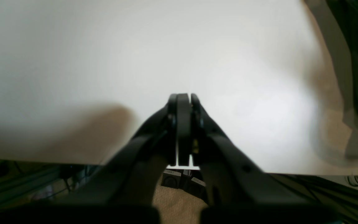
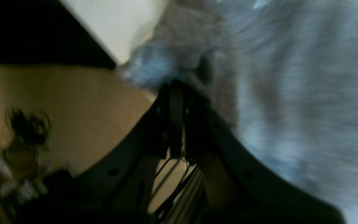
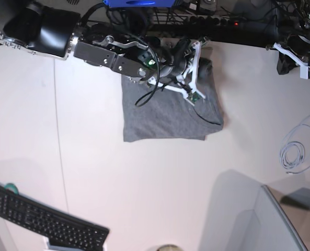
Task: Layout the t-shirt on the table in an organized manner, then fold the t-shirt properly
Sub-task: 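Press the folded layer flat with the right gripper and release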
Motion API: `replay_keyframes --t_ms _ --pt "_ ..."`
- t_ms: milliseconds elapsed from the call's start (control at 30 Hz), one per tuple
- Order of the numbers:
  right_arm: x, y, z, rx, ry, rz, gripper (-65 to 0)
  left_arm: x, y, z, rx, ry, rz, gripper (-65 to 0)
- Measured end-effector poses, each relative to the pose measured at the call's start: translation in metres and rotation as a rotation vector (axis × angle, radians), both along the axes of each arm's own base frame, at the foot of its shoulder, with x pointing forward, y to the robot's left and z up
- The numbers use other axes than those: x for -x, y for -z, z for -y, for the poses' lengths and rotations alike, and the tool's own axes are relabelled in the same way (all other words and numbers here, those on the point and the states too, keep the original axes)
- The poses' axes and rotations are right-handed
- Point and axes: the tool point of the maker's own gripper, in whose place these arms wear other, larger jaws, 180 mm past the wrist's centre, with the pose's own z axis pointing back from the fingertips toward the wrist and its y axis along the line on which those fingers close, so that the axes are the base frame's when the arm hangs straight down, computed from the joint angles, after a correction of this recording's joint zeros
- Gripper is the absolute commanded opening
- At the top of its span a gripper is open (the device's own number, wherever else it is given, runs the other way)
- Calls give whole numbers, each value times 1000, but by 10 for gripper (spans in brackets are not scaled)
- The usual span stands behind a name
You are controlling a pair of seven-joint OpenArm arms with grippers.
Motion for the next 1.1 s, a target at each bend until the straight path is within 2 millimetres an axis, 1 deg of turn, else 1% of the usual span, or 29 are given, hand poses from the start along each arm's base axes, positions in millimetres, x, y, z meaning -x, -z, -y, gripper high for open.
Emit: replay_keyframes --t_ms 67,200,267,333,367,433,500,533,600,667,733,767,867,900,967,1033,1067,1100 --pt "4 -3 -6 1 -40 8 -650 0 0 0 0 0 0 -650" --pt "12 -2 0 71 -120 -1 -650 -1 0 0 0 0 1 -650" --pt "20 -11 -5 53 -142 -15 -650 -1 0 0 0 0 3 -650" --pt "19 -22 -10 12 -131 -23 -650 -1 -1 0 -1 0 2 -650" --pt "12 -26 -9 -2 -108 -18 -650 -1 0 0 0 1 2 -650" --pt "-14 -26 5 4 -33 4 -650 -1 1 3 6 2 2 -650" --pt "-36 -27 18 16 32 27 -650 0 4 11 22 -6 7 -650" --pt "-42 -28 21 10 51 31 -650 1 7 16 34 -7 4 -650" --pt "-44 -31 21 -2 69 20 -650 3 9 20 46 0 -2 -650" --pt "-50 -36 22 -20 92 19 -650 1 8 18 40 1 1 -650" --pt "-61 -41 24 -31 126 23 -650 -6 5 15 34 -10 15 -650" --pt "-69 -43 27 -35 148 31 -650 -10 6 19 39 -1 20 -650" --pt "-96 -48 42 -19 218 103 -650 -27 9 45 90 38 48 -650" --pt "-103 -49 46 -13 237 130 -650 -33 9 50 100 48 55 -650" --pt "-104 -48 52 -10 265 144 -650 -48 6 53 100 64 71 -650" --pt "-92 -40 54 -3 269 117 -650 -70 -3 56 100 55 120 -650" --pt "-86 -36 55 4 266 101 -650 -81 -8 59 101 62 138 -650" --pt "-82 -33 55 8 267 90 -650 -89 -11 64 114 76 141 -637"
